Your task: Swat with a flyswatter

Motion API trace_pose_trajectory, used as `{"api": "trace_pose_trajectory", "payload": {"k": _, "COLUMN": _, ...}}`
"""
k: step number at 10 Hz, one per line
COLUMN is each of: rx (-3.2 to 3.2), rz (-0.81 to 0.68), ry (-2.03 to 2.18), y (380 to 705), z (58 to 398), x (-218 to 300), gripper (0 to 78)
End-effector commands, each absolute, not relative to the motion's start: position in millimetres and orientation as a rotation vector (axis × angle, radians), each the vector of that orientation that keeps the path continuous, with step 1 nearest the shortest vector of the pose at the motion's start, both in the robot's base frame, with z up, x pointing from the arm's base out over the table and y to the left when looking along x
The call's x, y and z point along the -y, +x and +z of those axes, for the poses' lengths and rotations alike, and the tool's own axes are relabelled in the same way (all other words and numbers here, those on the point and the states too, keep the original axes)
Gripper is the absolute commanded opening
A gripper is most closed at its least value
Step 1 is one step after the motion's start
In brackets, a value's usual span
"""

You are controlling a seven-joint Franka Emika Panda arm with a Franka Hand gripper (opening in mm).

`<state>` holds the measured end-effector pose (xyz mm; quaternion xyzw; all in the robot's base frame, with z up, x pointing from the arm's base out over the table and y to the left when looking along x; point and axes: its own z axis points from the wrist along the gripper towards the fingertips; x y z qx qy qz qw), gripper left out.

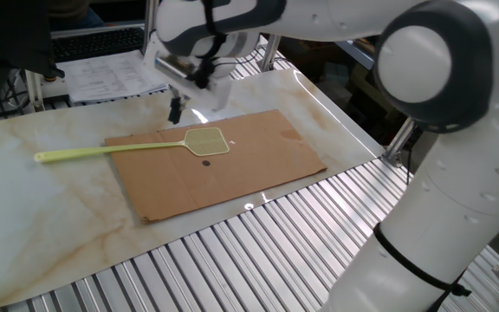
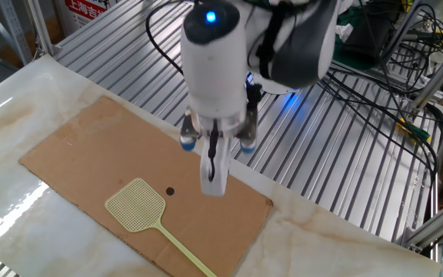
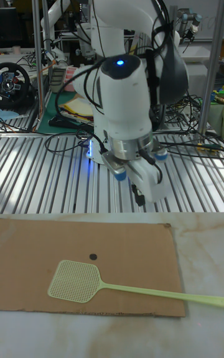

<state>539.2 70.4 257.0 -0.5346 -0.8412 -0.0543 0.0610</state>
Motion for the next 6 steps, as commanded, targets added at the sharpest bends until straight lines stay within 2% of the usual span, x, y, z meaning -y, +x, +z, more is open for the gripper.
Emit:
{"api": "trace_pose_trajectory", "payload": {"k": 1, "rx": 2.421, "rz": -0.143, "ry": -1.798, "y": 557, "z": 229, "x": -101, "gripper": 0.0}}
{"api": "trace_pose_trajectory", "payload": {"k": 6, "rx": 2.320, "rz": -0.144, "ry": -1.929, "y": 568, "z": 209, "x": -118, "gripper": 0.0}}
